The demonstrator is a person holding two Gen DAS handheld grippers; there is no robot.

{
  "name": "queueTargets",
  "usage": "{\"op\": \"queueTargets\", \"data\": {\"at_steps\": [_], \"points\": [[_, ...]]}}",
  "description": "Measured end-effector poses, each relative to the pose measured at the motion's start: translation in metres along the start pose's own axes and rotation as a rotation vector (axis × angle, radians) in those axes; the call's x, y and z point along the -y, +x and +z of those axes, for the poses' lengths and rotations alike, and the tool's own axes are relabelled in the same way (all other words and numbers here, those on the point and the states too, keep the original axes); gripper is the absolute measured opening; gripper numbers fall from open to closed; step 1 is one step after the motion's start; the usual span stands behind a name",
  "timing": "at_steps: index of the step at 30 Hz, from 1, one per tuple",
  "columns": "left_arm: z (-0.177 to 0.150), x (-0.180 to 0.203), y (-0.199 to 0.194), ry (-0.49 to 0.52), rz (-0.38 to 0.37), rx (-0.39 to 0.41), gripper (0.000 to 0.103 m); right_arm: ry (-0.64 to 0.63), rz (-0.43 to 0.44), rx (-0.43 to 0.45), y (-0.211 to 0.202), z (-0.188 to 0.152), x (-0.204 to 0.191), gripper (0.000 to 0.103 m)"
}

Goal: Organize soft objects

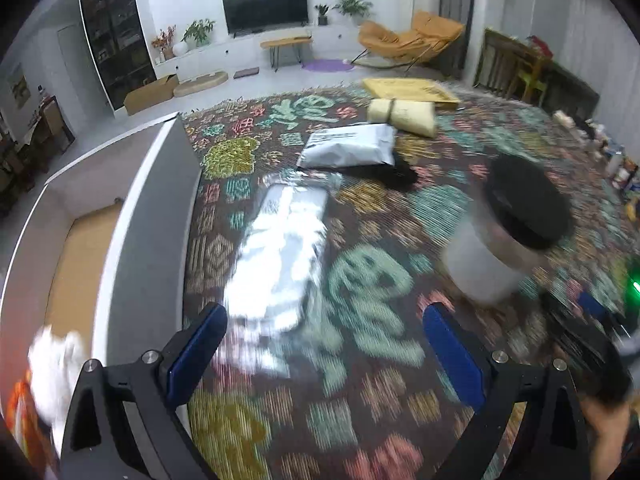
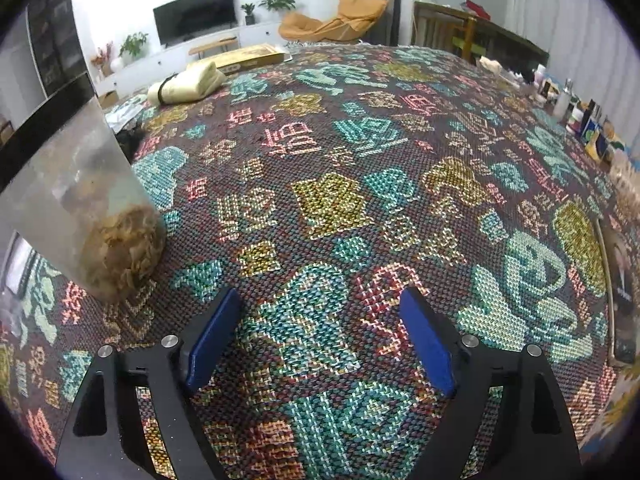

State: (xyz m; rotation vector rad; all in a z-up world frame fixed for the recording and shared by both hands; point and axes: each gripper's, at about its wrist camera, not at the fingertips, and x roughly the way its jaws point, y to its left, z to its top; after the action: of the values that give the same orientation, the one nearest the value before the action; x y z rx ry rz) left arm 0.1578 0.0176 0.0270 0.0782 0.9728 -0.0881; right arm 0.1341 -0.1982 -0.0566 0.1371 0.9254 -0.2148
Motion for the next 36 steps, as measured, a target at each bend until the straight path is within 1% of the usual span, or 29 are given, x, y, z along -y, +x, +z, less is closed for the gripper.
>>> {"op": "queueTargets", "data": {"at_steps": [3,4,7,11,16,18,19,20,22,23,24,26,27,30,31,32,34,36], "points": [[0.024,-0.011,0.043,-0.025,-0.017,-0.043,0.098,-0.009,-0.005,-0.002,0.0,0.0,-0.001,0.087],[0.03,-0.015,0.06,-0.032,-0.016,-0.068,0.098,-0.01,-0.003,-0.002,0.0,0.0,-0.001,0.087],[0.038,-0.024,0.086,-0.035,0.027,-0.09,0.098,-0.009,-0.001,-0.001,0.0,0.0,-0.001,0.087],[0.041,-0.03,0.107,-0.038,0.044,-0.112,0.098,-0.008,-0.001,-0.002,0.0,0.0,-0.001,0.088],[0.035,-0.037,0.125,-0.034,0.058,-0.152,0.098,-0.008,-0.002,-0.002,0.0,-0.001,-0.002,0.089],[0.032,-0.04,0.131,-0.046,0.042,-0.16,0.101,-0.008,-0.001,-0.002,0.0,-0.001,-0.002,0.089],[0.032,-0.045,0.133,-0.078,0.025,-0.161,0.102,-0.008,-0.002,-0.002,0.0,-0.001,-0.002,0.089],[0.031,-0.049,0.134,-0.107,0.012,-0.164,0.103,-0.008,-0.002,-0.002,0.0,-0.001,-0.002,0.089],[0.029,-0.047,0.132,-0.11,0.022,-0.151,0.1,-0.008,-0.002,-0.002,0.0,-0.001,-0.002,0.089],[0.028,-0.044,0.128,-0.097,0.023,-0.131,0.086,-0.008,-0.002,-0.002,0.0,-0.001,-0.002,0.089],[0.026,-0.04,0.122,-0.077,0.024,-0.111,0.078,-0.008,-0.002,-0.002,0.0,-0.001,-0.002,0.089],[0.018,-0.03,0.113,-0.057,0.03,-0.126,0.078,-0.008,-0.002,-0.002,0.0,-0.001,-0.002,0.089],[0.011,-0.026,0.106,-0.062,0.032,-0.126,0.077,-0.008,-0.002,-0.002,0.0,-0.001,-0.002,0.089],[-0.022,-0.013,0.082,-0.114,0.023,-0.139,0.078,-0.008,-0.002,-0.002,0.0,-0.001,-0.002,0.089],[-0.039,-0.007,0.073,-0.125,0.02,-0.139,0.078,-0.008,-0.002,-0.002,0.0,-0.001,-0.002,0.089],[-0.051,-0.002,0.067,-0.123,0.032,-0.127,0.079,-0.008,-0.002,-0.002,0.0,-0.001,-0.002,0.089],[-0.066,0.005,0.057,-0.1,0.072,-0.08,0.084,-0.008,-0.002,-0.002,0.0,-0.001,-0.002,0.089],[-0.071,0.006,0.056,-0.089,0.1,-0.052,0.099,-0.008,-0.003,-0.002,0.0,-0.001,-0.002,0.089]]}}
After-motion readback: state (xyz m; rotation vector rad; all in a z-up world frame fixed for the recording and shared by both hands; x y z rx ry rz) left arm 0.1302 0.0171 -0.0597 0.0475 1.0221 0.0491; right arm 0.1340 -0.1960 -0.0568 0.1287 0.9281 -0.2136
